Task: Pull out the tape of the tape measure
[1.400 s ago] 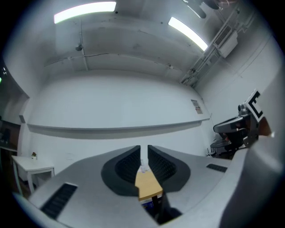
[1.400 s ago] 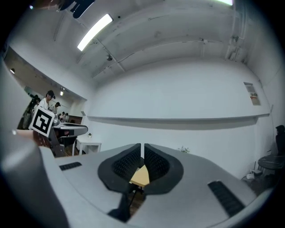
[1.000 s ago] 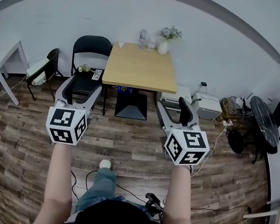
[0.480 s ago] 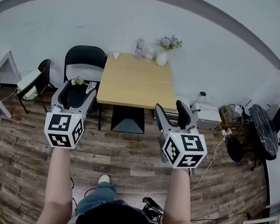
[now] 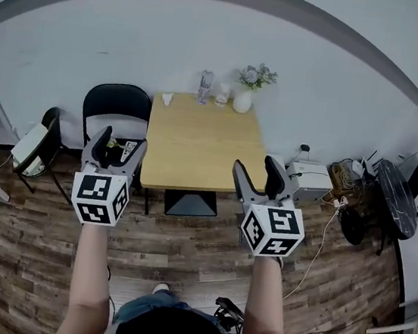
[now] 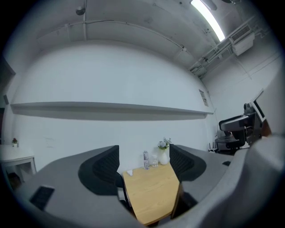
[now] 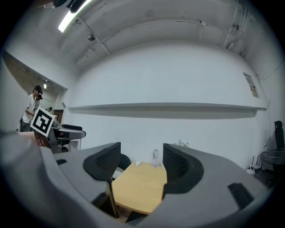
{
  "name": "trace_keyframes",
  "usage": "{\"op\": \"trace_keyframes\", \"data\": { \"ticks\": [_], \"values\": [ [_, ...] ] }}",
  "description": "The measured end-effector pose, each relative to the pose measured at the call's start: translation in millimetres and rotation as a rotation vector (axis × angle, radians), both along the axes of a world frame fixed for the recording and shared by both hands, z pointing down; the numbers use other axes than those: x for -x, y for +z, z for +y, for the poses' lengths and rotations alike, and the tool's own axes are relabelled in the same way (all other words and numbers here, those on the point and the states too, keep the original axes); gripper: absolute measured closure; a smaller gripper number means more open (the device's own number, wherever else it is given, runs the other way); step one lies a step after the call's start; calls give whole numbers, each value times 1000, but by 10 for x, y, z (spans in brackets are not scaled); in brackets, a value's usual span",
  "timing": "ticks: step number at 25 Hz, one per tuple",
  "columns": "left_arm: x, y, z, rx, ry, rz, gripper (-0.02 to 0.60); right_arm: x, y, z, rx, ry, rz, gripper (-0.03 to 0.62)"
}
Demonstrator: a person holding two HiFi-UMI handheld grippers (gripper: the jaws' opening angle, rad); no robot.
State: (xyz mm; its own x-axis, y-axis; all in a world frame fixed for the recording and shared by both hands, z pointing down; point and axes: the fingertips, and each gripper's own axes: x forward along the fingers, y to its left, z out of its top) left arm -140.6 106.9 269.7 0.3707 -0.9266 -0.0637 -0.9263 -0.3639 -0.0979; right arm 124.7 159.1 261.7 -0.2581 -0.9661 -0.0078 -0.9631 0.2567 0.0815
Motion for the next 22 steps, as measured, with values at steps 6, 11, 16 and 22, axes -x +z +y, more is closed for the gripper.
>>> {"op": "trace_keyframes", "data": {
  "ticks": [6,11,16,22],
  "values": [
    [220,177,-490,36,-17,26,229,117,195,-528,42,28,16,310],
    [350,310,-741,59,-33,29,229,219,311,-858,66,22,8,359],
    [365,405,-1062,71,-39,39,230,255,400,-1225,93,-1,-11,347],
    [170,494,-1631,80,-44,40,229,121,543,-1814,143,-40,-46,317]
  ]
}}
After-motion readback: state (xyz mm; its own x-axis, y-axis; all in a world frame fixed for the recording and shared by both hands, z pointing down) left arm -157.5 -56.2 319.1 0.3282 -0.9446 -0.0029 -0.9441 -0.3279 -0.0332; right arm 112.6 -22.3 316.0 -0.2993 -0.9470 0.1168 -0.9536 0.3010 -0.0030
